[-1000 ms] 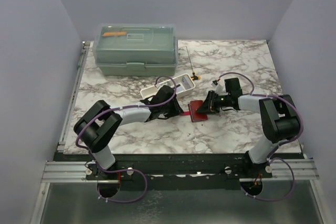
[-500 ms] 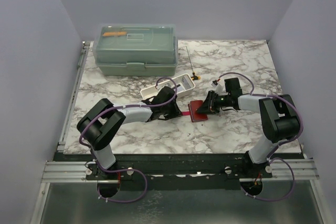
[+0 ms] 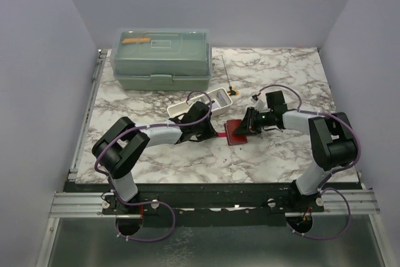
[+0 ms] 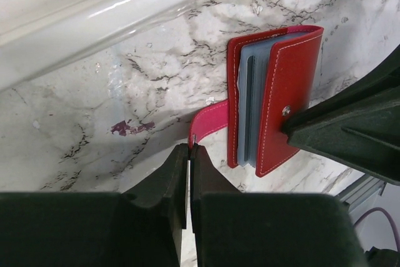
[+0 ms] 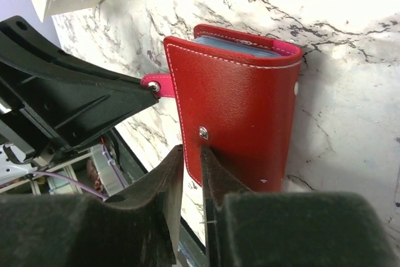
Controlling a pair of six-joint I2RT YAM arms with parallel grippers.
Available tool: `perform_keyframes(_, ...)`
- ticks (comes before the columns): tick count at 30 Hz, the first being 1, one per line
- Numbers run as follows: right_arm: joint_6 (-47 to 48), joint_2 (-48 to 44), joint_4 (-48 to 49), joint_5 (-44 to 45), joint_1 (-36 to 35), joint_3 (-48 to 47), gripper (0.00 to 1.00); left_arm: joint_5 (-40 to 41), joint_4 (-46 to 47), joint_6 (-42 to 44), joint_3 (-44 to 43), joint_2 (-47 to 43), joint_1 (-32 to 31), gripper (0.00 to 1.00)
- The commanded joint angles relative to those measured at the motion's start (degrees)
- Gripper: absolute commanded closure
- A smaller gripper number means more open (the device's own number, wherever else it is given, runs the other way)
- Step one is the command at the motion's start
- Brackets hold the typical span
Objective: Put the credit cards into the card holder
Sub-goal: Close the card holder at the center of the board.
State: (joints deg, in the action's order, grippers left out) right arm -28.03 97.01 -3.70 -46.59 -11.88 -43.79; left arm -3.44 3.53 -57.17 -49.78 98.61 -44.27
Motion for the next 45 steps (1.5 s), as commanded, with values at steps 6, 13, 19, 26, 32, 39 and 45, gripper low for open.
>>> perform_keyframes(6, 5.9, -3.6, -10.8, 10.7, -0.1, -8.0, 0.65, -0.5, -5.1, 5.5, -4.5, -0.6, 0.0, 1.0)
perform_keyframes(13, 8.1, -1.5, -10.0, 15.7, -1.0, -6.5, 0.63, -2.7, -5.0, 7.8, -5.0, -3.0, -0.1, 1.0)
perform_keyframes(19, 0.5, 0.1, 0.0, 10.9, -4.6, 0.1, 0.68, -4.0, -5.1, 9.0, -6.0, -3.2, -0.2, 1.0)
perform_keyframes(26, -10.9, -5.8, 13.5, 11.7, -5.1, 9.2, 0.73, -5.5, -7.3, 10.8, -7.6, -3.1, -0.2, 1.0)
perform_keyframes(32, -10.4, -5.7, 13.0, 11.4, -5.2, 8.7, 0.73, -5.8, -9.5, 11.2, -9.9, -2.4, -1.3, 1.0)
perform_keyframes(39, -6.6, -4.4, 10.0, 10.1, -5.7, 6.6, 0.73, -6.1, -10.3, 12.3, -10.6, -2.0, -2.5, 1.0)
perform_keyframes(45, -2.1, -2.5, 5.0, 10.7, -5.8, 2.8, 0.73, -9.3, -15.9, 15.7, -14.8, 3.0, -2.5, 1.0)
